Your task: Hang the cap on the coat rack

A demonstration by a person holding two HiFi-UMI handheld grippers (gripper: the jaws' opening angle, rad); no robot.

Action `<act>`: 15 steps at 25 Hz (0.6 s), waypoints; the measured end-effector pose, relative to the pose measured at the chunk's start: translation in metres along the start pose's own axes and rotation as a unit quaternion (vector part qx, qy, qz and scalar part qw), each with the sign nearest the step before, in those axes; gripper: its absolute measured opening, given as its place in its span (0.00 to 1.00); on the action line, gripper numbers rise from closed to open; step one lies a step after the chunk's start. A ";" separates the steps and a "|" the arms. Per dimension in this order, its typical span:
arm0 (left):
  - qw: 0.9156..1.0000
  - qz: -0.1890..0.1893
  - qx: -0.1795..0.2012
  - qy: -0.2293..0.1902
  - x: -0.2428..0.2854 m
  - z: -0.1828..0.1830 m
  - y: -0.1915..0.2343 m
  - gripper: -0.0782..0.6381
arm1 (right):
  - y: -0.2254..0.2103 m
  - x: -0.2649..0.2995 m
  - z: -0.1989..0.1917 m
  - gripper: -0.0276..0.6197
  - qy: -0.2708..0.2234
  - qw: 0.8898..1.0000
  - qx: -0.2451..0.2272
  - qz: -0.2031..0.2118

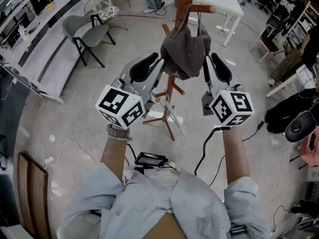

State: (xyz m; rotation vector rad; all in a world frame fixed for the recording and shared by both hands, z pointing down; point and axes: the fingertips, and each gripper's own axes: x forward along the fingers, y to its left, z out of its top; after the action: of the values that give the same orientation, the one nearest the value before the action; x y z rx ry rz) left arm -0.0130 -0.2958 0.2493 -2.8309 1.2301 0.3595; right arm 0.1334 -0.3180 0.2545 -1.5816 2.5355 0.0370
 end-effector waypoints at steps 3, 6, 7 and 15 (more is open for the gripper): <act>1.000 -0.010 0.000 -0.004 -0.005 0.005 -0.010 0.19 | 0.001 -0.014 0.008 0.17 -0.004 0.998 -0.053 -0.026; 1.000 -0.013 0.003 -0.014 -0.010 0.011 -0.017 0.18 | 0.005 -0.029 0.017 0.16 -0.010 0.994 -0.101 -0.047; 1.000 -0.013 0.003 -0.014 -0.011 0.013 -0.019 0.18 | 0.007 -0.033 0.019 0.14 -0.010 0.992 -0.111 -0.053; 0.999 -0.027 0.030 -0.009 -0.018 0.010 -0.043 0.12 | 0.033 -0.058 0.017 0.05 -0.005 0.991 -0.134 -0.030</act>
State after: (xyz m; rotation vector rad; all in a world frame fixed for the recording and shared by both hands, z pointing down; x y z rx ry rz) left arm 0.0043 -0.2521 0.2413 -2.7976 1.1398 0.3378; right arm 0.1309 -0.2506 0.2442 -1.7423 2.5603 0.3933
